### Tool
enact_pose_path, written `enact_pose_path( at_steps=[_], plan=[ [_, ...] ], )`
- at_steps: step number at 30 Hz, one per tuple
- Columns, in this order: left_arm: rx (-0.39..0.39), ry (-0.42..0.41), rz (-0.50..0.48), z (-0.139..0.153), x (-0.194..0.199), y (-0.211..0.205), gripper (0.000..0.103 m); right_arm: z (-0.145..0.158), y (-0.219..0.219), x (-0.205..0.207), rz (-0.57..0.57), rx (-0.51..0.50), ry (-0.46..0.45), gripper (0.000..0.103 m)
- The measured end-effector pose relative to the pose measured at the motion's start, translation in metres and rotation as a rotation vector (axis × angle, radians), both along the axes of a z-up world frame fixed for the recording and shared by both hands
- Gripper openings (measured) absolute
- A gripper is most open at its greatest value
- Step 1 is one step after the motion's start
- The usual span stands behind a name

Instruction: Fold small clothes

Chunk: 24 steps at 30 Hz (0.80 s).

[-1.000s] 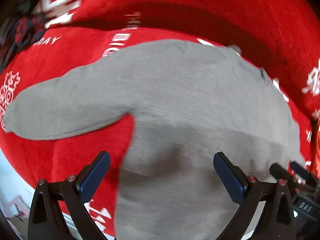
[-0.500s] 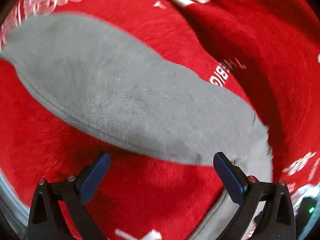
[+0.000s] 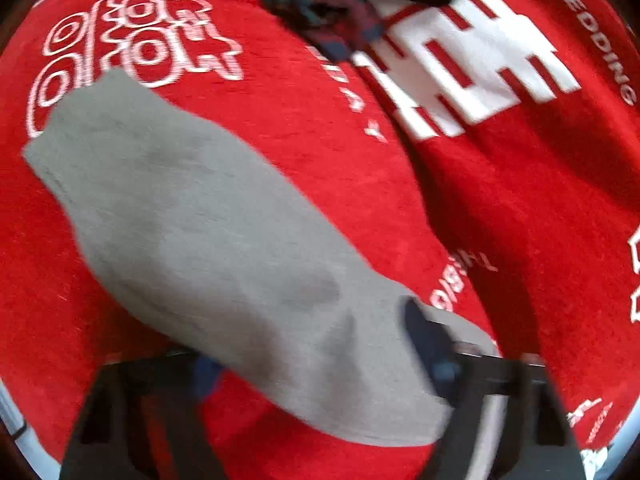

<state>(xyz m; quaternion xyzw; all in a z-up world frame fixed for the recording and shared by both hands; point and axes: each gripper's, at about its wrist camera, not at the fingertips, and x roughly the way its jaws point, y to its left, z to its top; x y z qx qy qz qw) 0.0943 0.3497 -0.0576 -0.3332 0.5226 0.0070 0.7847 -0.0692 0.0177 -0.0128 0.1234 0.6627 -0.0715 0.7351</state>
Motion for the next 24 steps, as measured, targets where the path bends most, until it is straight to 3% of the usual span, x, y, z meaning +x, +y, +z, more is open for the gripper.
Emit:
enact_pose_path(
  at_steps=[2, 3, 5, 8, 14, 19, 24],
  plan=[
    [0.023, 0.009, 0.0, -0.001, 0.002, 0.008, 0.017, -0.002, -0.001, -0.003, -0.016, -0.006, 0.0, 0.102],
    [0.021, 0.016, -0.015, -0.003, 0.003, 0.011, 0.007, -0.003, -0.002, -0.006, -0.027, -0.005, 0.007, 0.102],
    [0.001, 0.003, -0.038, -0.004, 0.005, 0.011, 0.006, -0.004, -0.004, -0.009, -0.044, 0.0, 0.012, 0.102],
    [0.034, -0.076, -0.131, 0.017, 0.006, -0.007, 0.006, 0.0, -0.006, -0.013, -0.056, -0.003, 0.0, 0.102],
    [-0.02, -0.278, -0.377, 0.09, 0.017, -0.077, 0.006, 0.014, -0.02, -0.024, -0.129, -0.005, -0.037, 0.102],
    [-0.11, -0.412, -0.653, 0.146, 0.014, -0.183, 0.006, 0.034, -0.048, -0.044, -0.219, -0.006, -0.1, 0.102],
    [-0.176, -0.401, -0.876, 0.148, -0.01, -0.296, 0.006, 0.044, -0.097, -0.071, -0.357, 0.001, -0.126, 0.102]
  ],
)
